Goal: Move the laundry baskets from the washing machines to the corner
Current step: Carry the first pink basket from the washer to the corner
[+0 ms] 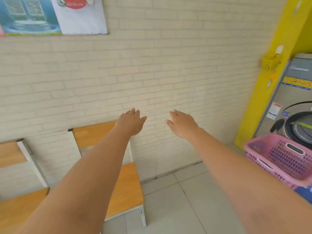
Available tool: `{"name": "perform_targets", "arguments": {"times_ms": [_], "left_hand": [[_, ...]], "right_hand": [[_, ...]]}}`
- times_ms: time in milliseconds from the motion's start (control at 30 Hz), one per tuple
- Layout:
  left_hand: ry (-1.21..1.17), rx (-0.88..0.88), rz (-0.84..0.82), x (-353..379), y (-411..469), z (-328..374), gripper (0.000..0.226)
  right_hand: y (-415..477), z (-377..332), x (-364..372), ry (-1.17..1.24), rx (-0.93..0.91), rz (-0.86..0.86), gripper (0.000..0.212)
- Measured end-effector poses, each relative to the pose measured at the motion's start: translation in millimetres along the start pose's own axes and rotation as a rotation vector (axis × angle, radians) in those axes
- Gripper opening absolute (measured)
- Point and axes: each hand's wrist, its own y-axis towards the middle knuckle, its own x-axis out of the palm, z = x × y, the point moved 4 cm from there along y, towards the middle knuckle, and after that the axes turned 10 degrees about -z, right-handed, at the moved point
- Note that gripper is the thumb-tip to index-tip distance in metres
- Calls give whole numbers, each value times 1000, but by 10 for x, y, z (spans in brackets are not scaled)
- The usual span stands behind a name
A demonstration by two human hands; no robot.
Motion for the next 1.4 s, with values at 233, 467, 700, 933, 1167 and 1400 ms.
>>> {"name": "perform_targets", "arguments": {"times_ms": [233, 467, 700, 933, 1167, 1400], "left_hand": [[-26, 165, -175, 834, 238, 1059, 65], [-69, 320, -324, 1672, 319, 2262, 65], [-161, 381, -448, 2433, 365, 3212, 62], [-188, 421, -566, 3047, 766, 3869, 59], [-233, 480, -646, 3453, 1797, 4615, 55], [-235, 542, -689, 3544, 2881, 5462, 53]], "right_hand": [[-546, 1127, 661, -33, 149, -113, 57], [-1208, 2356, 1259, -4, 325, -177, 52], [-1912, 3401, 1826, 202, 556, -226, 56], [-2222, 4171, 2247, 424, 805, -216, 54], [-1856, 4941, 2449, 641, 1090, -85, 53], [-1403, 5590, 2466, 767, 1302, 94, 52]]}}
